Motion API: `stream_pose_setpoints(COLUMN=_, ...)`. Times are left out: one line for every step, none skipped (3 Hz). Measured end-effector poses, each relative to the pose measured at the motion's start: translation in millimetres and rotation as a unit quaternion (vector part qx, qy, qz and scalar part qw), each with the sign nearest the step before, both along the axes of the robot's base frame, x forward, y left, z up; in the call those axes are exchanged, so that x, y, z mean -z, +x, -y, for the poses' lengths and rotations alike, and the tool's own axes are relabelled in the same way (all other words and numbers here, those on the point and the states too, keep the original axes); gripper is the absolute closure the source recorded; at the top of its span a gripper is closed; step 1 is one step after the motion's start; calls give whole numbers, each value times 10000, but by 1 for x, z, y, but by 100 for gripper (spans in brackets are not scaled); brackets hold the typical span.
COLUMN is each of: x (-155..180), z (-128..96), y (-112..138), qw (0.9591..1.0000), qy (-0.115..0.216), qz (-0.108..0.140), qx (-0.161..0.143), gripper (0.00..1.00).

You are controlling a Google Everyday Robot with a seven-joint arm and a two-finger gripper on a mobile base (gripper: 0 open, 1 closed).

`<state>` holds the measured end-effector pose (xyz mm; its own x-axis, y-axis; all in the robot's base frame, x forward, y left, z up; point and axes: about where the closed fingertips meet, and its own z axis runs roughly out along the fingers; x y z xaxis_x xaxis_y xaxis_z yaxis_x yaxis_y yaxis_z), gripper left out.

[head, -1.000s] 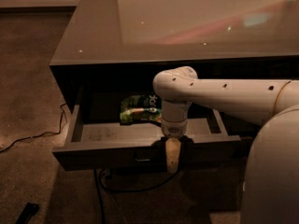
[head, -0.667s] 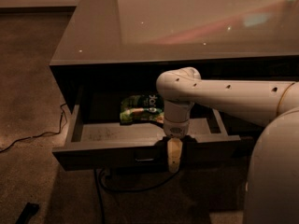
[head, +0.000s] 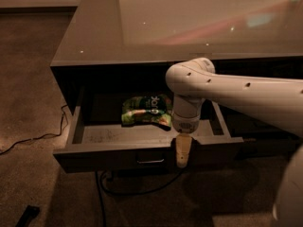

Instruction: Open top drawer

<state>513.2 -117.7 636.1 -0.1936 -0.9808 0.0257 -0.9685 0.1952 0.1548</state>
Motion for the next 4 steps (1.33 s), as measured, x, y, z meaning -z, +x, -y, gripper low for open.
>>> stream_pose_setpoints(x=-25, z=10, y=4, qw=9992, qy=-141, qz=363, qx=87, gripper=0)
stream_pose_setpoints(x=-45, z=17, y=8, qw=9974, qy=-270, qz=640, qx=171, gripper=0)
stream_pose_setpoints(x=-52, z=20, y=14, qw=9963, qy=-301, qz=772, qx=227, gripper=19)
stream_pose_setpoints(x=-54, z=20, y=16, qw=9958, qy=-298, qz=837, qx=242, gripper=42)
